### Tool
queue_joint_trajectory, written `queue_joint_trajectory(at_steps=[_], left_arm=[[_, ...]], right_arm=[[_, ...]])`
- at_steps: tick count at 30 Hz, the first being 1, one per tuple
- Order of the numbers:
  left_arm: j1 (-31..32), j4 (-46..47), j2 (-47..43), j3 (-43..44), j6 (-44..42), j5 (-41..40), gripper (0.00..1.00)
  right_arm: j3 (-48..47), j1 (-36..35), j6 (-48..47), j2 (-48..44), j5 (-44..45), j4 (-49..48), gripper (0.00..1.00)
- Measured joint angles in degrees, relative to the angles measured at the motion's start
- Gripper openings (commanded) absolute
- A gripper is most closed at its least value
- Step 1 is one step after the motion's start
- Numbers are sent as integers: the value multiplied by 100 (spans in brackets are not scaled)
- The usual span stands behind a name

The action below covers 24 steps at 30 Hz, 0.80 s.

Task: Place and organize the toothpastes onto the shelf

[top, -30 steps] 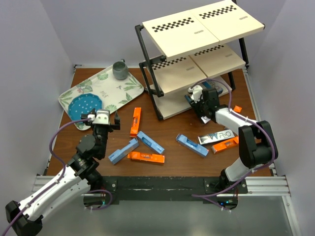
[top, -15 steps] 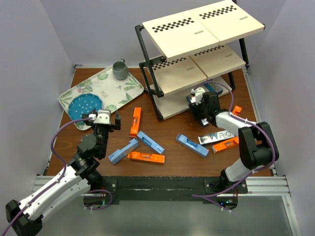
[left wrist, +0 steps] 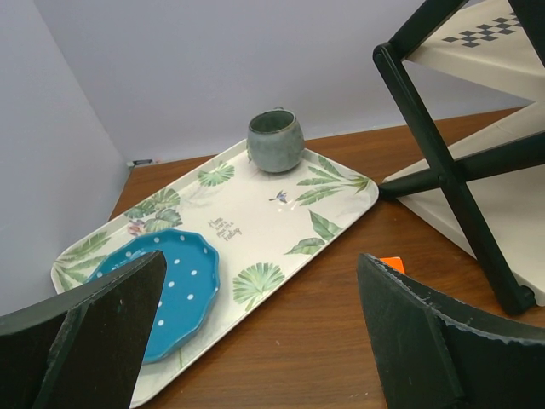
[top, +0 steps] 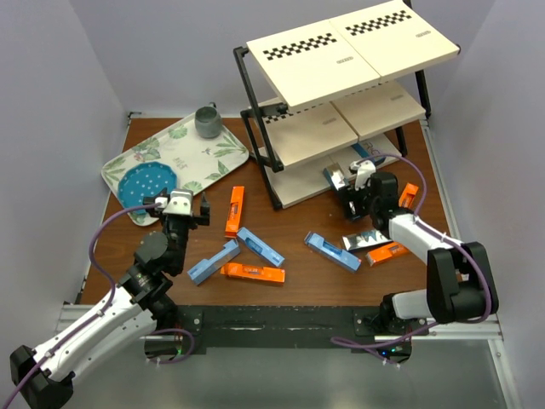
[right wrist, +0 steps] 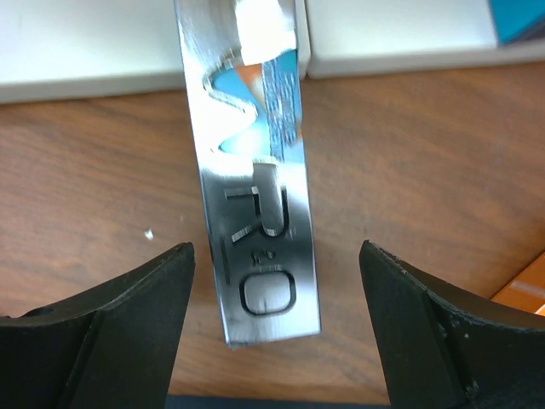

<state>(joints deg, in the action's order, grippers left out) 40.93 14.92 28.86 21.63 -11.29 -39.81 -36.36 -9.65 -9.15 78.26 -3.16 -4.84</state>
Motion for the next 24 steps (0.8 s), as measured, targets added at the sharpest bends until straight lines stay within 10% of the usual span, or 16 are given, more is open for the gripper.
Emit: queue_joint_trajectory(at_steps=[13, 24], left_arm=[[0, 0, 22, 0, 24, 63, 99], [0, 0, 55, 0, 22, 61, 99]], right_arm=[[151, 315, 131, 118, -560, 92, 73], [151, 323, 42, 234, -752, 133, 47]])
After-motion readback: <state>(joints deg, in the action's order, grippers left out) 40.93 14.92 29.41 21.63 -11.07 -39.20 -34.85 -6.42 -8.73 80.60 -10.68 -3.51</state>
